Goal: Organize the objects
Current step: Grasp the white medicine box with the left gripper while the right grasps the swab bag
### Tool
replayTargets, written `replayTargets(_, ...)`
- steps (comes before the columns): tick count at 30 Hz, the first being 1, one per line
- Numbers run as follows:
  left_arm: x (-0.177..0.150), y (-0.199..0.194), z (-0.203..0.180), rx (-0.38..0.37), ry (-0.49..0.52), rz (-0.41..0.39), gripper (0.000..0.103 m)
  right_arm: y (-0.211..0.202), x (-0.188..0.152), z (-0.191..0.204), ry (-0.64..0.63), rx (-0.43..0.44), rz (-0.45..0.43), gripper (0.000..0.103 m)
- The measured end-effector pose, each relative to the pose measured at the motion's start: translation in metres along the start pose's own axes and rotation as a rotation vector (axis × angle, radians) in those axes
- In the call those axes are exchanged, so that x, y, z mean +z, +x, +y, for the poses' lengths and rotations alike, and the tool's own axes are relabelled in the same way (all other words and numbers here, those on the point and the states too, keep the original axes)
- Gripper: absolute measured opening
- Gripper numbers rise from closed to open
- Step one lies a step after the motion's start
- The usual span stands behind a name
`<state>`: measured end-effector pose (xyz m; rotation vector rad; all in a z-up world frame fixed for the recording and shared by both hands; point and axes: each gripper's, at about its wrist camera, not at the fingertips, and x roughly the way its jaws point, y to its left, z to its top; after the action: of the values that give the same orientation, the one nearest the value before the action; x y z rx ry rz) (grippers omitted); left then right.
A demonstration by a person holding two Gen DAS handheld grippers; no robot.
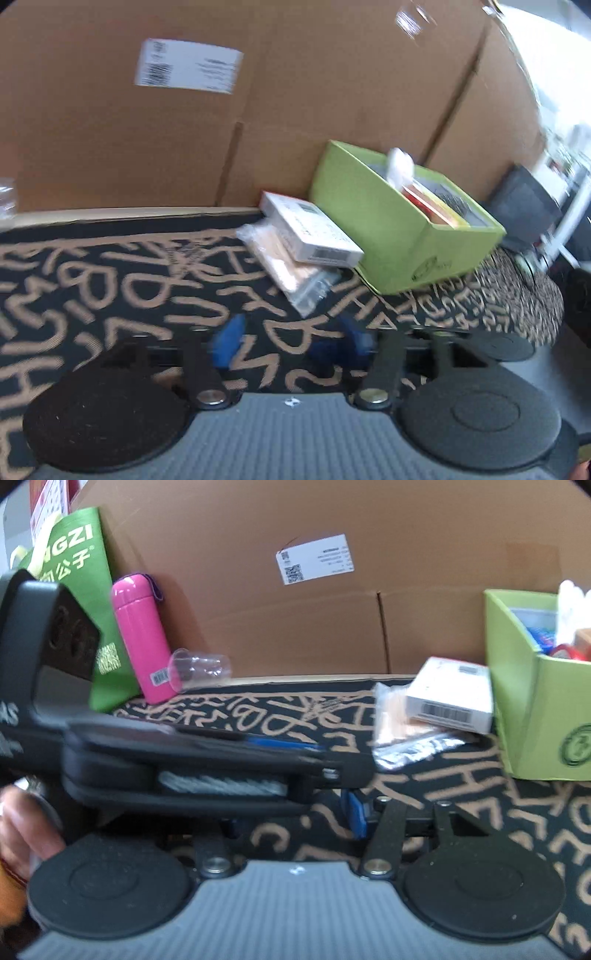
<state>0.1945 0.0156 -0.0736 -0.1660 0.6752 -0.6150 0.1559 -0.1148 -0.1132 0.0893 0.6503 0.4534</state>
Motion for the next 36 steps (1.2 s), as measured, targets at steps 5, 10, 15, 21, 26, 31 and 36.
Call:
replayTargets(5, 0.024, -0.005, 0.012, 0.012, -0.125, -0.055, 0.073, -0.005, 0.014, 0.0, -0.058, -0.166, -0.056, 0.059)
replayTargets(10, 0.034, -0.016, 0.025, 0.061, -0.231, -0.109, 0.075, 0.037, 0.032, 0.011, -0.224, -0.268, -0.005, 0.059)
replayTargets(15, 0.025, -0.02, 0.036, 0.101, -0.251, -0.081, 0.075, 0.059, 0.031, 0.015, -0.294, -0.336, 0.018, 0.023)
replayTargets(21, 0.023, -0.014, 0.036, 0.083, -0.269, -0.057, 0.075, 0.031, 0.017, 0.017, -0.307, -0.276, -0.002, 0.01)
replayTargets(26, 0.03, -0.002, 0.016, 0.049, -0.224, -0.04, 0.075, -0.012, -0.012, 0.028, -0.345, -0.173, 0.024, 0.01)
replayTargets(31, 0.041, 0.032, -0.023, 0.065, -0.075, -0.002, 0.078, -0.053, -0.038, 0.032, -0.336, -0.171, 0.027, 0.01)
replayTargets(36, 0.045, 0.078, -0.042, 0.1, 0.012, 0.079, 0.078, -0.079, -0.042, 0.011, -0.237, -0.213, 0.02, 0.01)
